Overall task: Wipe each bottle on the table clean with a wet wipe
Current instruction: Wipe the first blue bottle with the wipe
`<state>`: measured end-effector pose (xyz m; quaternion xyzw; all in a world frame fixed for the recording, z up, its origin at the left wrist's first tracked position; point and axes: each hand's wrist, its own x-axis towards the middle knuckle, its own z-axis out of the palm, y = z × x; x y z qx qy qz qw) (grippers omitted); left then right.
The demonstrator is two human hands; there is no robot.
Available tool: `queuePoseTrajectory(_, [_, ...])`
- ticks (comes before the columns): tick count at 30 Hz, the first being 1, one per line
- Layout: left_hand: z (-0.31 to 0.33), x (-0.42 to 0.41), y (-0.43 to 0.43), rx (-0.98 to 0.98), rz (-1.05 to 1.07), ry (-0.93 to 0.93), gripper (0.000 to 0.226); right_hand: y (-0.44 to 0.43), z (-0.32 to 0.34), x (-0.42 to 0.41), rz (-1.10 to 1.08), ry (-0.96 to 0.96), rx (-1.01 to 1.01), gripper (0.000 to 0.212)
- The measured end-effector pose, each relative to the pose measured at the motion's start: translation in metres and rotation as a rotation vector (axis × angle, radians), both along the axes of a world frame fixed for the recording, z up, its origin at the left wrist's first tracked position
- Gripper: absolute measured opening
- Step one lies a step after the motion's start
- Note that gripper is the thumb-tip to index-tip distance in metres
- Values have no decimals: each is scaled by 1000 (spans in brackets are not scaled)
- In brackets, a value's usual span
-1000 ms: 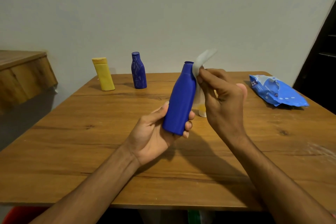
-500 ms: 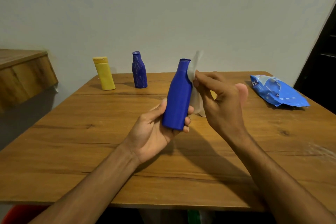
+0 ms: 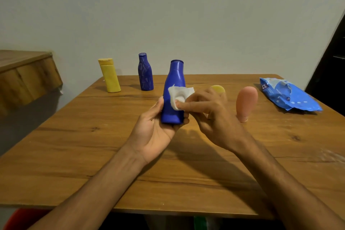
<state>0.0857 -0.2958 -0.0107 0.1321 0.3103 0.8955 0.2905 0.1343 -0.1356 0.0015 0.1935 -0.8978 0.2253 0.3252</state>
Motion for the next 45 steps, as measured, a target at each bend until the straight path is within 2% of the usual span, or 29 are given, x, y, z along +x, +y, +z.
queuePoseTrajectory(4, [-3,6,3,-19,52,-60,39,1,3,4,-14,27,184,38])
queuePoseTrajectory(8, [-3,7,3,-65,69,-57,39,6,6,3,47,-30,208,35])
queuePoseTrajectory(10, [-2,7,2,-69,65,-46,40,10,7,3,105,-98,97,33])
queuePoseTrajectory(13, [1,6,1,-79,73,-15,40,10,10,5,136,-167,-240,30])
queuePoseTrajectory(17, [2,3,0,-31,51,-36,41,-1,15,6,26,-50,-531,31])
queuePoseTrajectory(21, [0,3,-1,-4,49,-57,39,-5,15,8,-48,-63,-528,27])
queuePoseTrajectory(27, [2,6,1,-17,69,-51,40,-16,5,8,-58,-161,-235,31])
queuePoseTrajectory(31, [2,4,-2,-36,95,-78,43,-16,7,10,28,-170,-155,28])
queuePoseTrajectory(35, [2,1,-3,-73,82,-73,47,-8,14,13,179,-322,-343,28])
queuePoseTrajectory(37, [2,1,-3,-34,81,-96,45,-8,14,11,138,-243,-475,33])
queuePoseTrajectory(40, [1,2,-2,11,97,-160,43,-12,14,10,27,-99,-668,27])
queuePoseTrajectory(45, [2,8,-2,-43,45,-144,43,-17,10,8,-17,-125,-696,27])
